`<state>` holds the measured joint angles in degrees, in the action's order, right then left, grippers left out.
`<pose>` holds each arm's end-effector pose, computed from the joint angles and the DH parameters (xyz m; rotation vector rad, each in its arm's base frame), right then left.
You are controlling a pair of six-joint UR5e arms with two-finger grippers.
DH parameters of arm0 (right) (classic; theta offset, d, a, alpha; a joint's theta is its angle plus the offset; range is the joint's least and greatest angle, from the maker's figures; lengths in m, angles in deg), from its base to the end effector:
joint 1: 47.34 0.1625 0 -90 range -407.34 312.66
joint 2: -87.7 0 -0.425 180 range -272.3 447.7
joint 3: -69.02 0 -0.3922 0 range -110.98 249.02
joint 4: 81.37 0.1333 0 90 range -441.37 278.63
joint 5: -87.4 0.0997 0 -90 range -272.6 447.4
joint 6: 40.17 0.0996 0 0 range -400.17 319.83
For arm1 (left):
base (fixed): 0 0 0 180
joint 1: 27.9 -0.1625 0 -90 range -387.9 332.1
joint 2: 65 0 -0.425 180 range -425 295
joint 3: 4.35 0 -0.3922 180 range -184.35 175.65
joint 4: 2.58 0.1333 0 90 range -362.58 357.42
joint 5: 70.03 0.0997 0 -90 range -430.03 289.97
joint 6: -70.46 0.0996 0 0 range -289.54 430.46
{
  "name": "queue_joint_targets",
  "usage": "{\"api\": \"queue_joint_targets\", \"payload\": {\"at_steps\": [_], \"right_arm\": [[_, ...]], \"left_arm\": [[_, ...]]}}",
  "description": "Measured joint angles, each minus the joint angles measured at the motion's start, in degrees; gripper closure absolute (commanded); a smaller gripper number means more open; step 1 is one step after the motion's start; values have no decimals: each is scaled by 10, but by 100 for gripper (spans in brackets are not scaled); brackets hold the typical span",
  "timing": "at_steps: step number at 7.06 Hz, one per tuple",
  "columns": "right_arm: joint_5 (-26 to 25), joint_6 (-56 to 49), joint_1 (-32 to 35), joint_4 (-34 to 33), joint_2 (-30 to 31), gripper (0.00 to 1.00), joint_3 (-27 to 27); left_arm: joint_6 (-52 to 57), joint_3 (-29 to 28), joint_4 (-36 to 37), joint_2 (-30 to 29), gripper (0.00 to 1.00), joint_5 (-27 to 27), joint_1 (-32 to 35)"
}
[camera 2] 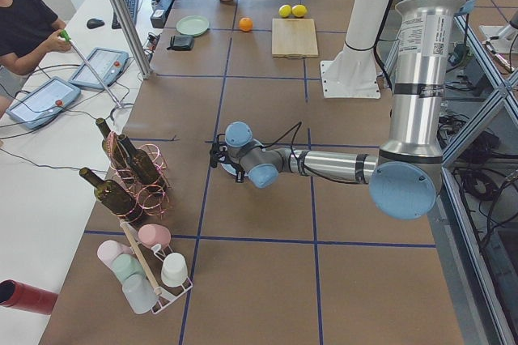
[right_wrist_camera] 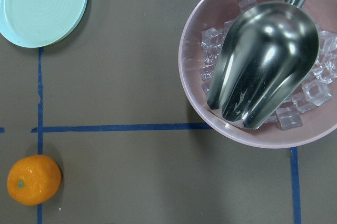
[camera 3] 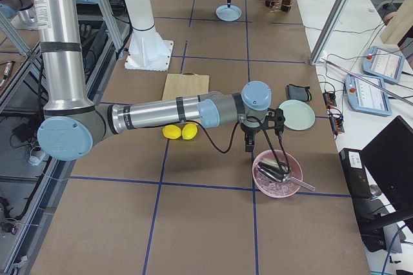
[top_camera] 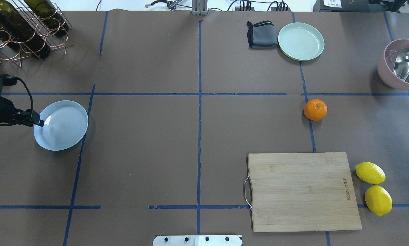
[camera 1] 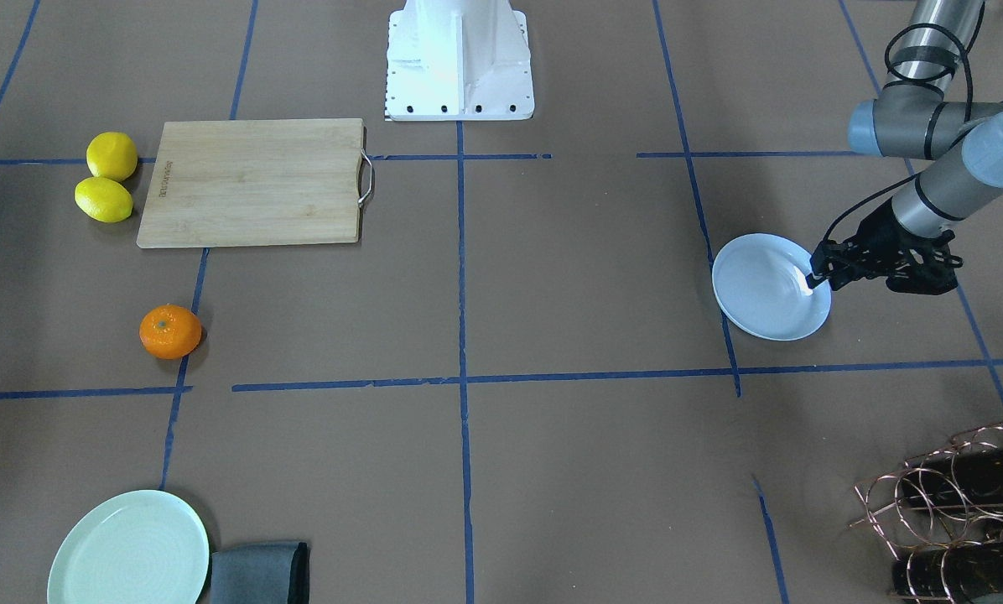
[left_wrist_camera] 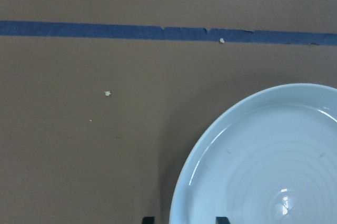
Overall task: Pick orange to plate
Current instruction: 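Lower the left gripper to the white plate's rim and grasp it, then slide the white plate to table center with left gripper while right arm reaches out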
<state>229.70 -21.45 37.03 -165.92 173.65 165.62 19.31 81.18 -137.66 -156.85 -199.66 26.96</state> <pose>0.0024 -0.5309 0.5448 0.0641 -0.9409 0.0831 0.2485 -0.4743 0.5945 0.0676 0.9641 -0.0012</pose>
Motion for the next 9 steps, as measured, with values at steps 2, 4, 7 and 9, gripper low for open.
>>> {"api": "queue_joint_targets", "payload": {"at_steps": [2, 4, 7, 9], "right_arm": [[0, 0, 0, 0, 0, 0, 1], [0, 0, 0, 0, 0, 0, 1], [0, 0, 0, 0, 0, 0, 1], [0, 0, 0, 0, -1, 0, 2]], "left_arm": [[1, -4, 0, -1, 87, 0, -3], [2, -6, 0, -2, 100, 0, -4], [3, 18, 3, 5, 100, -6, 4], [2, 37, 9, -5, 100, -26, 46]]}}
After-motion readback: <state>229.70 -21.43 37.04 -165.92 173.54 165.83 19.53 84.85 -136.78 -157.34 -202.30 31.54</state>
